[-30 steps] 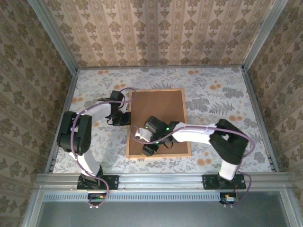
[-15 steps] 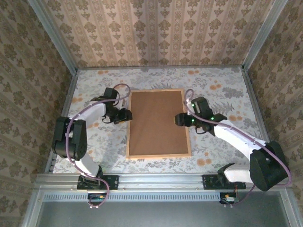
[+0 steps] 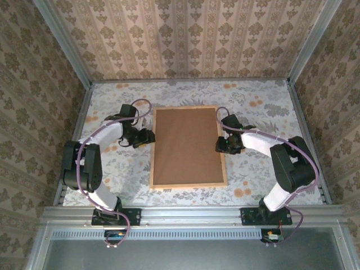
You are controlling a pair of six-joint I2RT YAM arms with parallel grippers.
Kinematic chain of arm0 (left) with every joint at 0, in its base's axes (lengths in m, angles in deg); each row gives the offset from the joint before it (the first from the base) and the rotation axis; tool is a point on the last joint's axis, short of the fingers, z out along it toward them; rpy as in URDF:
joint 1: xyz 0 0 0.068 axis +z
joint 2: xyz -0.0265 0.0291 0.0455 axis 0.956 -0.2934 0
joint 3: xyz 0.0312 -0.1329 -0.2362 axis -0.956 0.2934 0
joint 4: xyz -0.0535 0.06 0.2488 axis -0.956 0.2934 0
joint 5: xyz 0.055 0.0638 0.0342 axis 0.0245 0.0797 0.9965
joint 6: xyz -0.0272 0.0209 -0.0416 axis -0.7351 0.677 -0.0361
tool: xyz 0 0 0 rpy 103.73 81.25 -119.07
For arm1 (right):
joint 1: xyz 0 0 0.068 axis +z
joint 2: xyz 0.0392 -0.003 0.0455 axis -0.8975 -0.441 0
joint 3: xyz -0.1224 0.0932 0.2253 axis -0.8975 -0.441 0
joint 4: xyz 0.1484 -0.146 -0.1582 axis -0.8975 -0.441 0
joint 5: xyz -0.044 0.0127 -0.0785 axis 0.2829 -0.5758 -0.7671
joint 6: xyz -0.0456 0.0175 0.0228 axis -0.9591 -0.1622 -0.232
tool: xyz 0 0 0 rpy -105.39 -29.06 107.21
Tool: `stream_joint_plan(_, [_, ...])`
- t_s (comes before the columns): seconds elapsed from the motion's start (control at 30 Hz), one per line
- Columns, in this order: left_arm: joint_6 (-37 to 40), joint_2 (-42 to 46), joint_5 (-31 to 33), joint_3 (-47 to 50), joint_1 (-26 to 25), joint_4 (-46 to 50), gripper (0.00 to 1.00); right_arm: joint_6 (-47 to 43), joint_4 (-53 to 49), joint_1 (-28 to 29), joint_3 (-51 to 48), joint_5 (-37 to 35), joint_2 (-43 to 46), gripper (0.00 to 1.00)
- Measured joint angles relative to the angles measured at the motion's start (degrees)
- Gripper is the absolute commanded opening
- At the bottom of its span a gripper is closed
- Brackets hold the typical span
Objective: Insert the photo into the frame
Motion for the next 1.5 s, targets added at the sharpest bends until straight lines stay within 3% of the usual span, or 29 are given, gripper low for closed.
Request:
stream_joint_plan(0.37, [0.2,0.0,0.6,0.0,0.1,3.0,0.5,0.2,-0.4,-0.2,0.2,0.8,0.2,0.16])
stream_joint_plan(0.83, [3.2,3.0,-2.2,6.3,-1.7,10.6,0.3,2.9,-0.4,-0.2,0.2,0.9,0.3,0.15])
stream_joint_plan(1.07, [3.0,2.9,-4.0,8.3,-4.4,10.5,0.26,3.1,-0.4,-0.2,0.2,0.9,0.3,0.15])
stream_joint_plan(1.5, [3.0,1.0,-2.6,9.0,-5.0,9.9,0.2,3.1,-0.4,-0.2,0.2,0.9,0.4,0.15])
